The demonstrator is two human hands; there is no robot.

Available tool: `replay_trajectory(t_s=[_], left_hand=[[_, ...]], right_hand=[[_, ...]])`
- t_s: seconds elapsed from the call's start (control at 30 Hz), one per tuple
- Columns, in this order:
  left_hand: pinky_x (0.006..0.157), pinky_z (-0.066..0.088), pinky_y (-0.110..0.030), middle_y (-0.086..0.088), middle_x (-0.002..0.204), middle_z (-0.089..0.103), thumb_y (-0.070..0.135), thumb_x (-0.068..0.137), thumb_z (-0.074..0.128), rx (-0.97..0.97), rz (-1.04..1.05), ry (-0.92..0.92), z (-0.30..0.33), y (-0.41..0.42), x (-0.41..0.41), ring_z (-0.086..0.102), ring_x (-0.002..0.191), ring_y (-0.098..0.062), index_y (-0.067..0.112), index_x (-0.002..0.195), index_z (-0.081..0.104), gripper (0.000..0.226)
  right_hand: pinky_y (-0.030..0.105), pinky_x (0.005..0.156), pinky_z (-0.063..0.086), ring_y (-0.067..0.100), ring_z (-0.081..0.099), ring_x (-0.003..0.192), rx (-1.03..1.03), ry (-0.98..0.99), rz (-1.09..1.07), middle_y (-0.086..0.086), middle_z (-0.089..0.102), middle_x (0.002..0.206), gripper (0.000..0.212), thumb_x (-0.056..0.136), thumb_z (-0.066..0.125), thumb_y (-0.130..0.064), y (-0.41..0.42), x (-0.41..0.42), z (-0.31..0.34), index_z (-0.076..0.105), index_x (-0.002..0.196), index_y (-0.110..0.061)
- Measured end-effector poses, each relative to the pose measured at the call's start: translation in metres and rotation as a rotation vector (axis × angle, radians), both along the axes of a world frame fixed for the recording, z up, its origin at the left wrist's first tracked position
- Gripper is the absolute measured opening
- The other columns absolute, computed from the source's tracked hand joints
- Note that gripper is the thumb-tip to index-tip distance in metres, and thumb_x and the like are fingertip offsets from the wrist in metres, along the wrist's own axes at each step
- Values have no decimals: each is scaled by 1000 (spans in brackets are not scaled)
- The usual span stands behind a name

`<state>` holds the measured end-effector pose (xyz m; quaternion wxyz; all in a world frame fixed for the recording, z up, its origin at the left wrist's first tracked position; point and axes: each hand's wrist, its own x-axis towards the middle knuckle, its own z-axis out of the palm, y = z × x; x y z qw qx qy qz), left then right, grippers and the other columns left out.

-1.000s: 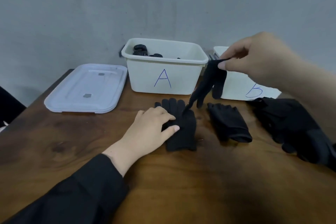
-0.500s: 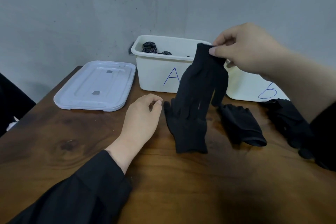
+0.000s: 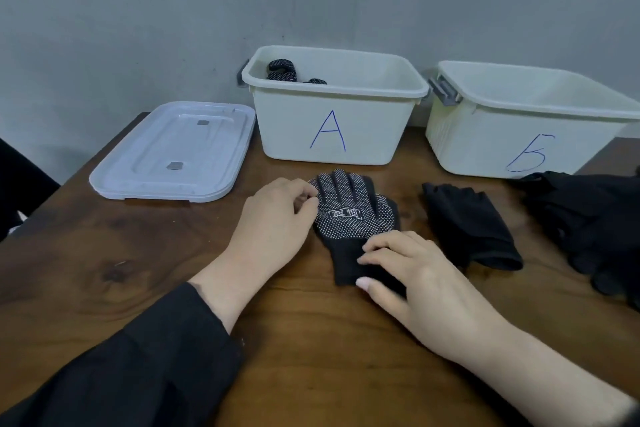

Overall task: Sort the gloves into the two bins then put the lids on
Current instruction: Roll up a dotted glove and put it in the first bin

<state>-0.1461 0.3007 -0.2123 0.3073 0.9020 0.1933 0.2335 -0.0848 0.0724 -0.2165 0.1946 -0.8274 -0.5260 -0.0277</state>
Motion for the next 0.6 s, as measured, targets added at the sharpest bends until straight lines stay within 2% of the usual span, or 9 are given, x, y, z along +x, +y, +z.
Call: replay_trajectory(t_s=[0.07,0.17,0.33,0.47,0.6], left_hand=[[98,41,-42,12,107,61,42,96,54,78,-16,74,-2,-4,1,56,104,-12,34,112,66,22],[103,35,-42,11,127,58,53,96,50,164,1,162,-4,-6,2,50,118,-14,37,127,61,36],[109,31,-43,11,141,53,54,97,44,215,13,211,-8,-4,10,45,130,-15,38,139,52,45],[111,28,-44,11,144,50,50,99,44,194,7,199,-8,-1,17,42,133,-15,36,142,49,46],[113,25,-44,8,149,45,45,101,43,170,-50,159,-5,5,26,37,138,-15,34,146,47,46]], right_hand=[[28,101,43,-2,48,117,47,30,-19,-24,54,122,40,97,47,-57,-2,0,0,70,117,-32],[31,102,44,0,49,118,109,71,-34,-23,54,122,39,98,46,-54,0,3,2,70,118,-31],[41,103,45,11,51,122,225,64,-144,-12,55,129,40,99,47,-45,12,22,1,65,128,-24],[45,110,41,21,48,131,158,96,-270,-1,55,140,48,101,41,-44,38,46,-1,58,139,-20],[46,105,45,28,51,123,46,77,-338,4,56,135,41,105,43,-36,46,54,-5,61,136,-18]])
